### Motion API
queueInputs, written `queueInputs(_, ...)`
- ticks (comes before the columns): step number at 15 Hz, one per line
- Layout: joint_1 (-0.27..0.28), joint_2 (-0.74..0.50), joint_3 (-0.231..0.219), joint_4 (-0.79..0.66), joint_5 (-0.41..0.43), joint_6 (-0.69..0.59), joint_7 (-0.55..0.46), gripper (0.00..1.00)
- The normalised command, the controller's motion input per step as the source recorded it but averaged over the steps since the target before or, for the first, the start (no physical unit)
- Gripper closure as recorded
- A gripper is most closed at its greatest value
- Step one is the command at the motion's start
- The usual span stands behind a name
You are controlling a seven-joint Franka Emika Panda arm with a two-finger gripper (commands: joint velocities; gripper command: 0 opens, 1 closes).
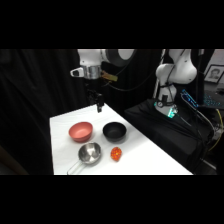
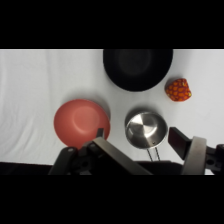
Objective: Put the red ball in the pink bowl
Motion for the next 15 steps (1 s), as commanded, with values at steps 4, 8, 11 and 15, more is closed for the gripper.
queueInputs(4,-0.014,-0.01,0.032,0.02,-0.018,0.01,0.08,0.00)
queueInputs(8,0.018,-0.04,0.055,0.01,0.016,0.03,0.09,0.00)
queueInputs(11,0.047,-0.02,0.072,-0.01,0.070,0.09,0.10,0.00)
queueInputs(15,0.071,0.02,0.076,-0.04,0.110,0.15,0.09,0.00)
